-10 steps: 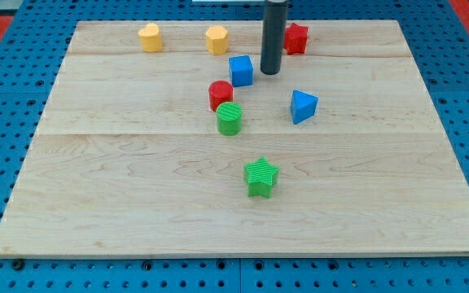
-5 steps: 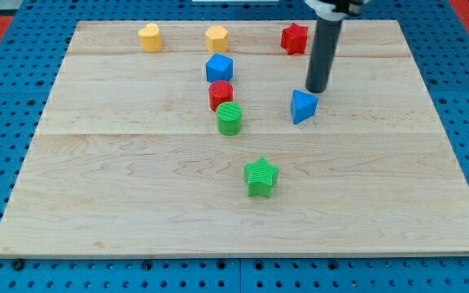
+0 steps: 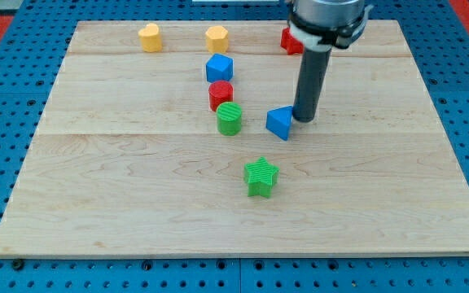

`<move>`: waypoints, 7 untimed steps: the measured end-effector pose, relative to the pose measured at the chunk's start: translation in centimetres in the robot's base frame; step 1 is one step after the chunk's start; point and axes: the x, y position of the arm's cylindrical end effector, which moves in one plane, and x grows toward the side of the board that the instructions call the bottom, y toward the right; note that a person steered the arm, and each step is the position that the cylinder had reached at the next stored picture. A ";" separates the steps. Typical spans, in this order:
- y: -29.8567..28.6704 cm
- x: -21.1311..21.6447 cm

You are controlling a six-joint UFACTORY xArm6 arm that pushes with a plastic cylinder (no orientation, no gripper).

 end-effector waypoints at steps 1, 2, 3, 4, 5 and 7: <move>-1.4 3.2; -2.2 5.2; 2.8 1.3; 1.9 -3.4; -1.9 -3.5; -2.0 2.1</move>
